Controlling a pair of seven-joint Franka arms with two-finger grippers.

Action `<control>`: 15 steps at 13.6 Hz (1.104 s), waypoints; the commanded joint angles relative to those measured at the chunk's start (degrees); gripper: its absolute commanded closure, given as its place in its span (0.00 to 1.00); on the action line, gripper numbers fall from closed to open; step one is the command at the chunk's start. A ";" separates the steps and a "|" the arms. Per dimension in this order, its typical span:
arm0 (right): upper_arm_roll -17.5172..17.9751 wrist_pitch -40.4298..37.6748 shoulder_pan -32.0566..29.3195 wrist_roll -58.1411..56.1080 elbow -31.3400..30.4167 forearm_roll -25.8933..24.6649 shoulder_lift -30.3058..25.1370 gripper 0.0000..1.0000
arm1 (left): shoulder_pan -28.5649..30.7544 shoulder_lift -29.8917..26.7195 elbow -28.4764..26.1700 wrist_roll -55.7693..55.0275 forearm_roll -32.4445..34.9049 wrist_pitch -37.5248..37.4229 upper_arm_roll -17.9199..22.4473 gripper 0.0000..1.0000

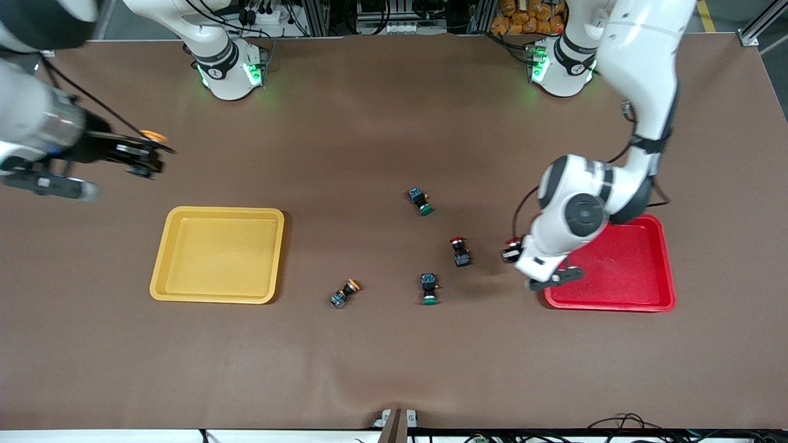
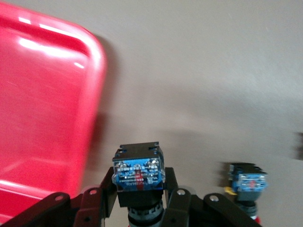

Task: Place red and yellow buttons in trays
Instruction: 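Carry the orange button to the yellow tray while the left gripper carries red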

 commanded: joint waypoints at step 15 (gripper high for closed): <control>1.42 36.27 -8.60 -18.62 -10.32 -1.92 28.80 1.00 | 24.97 1.25 -10.93 39.53 1.63 9.17 -1.09 0.72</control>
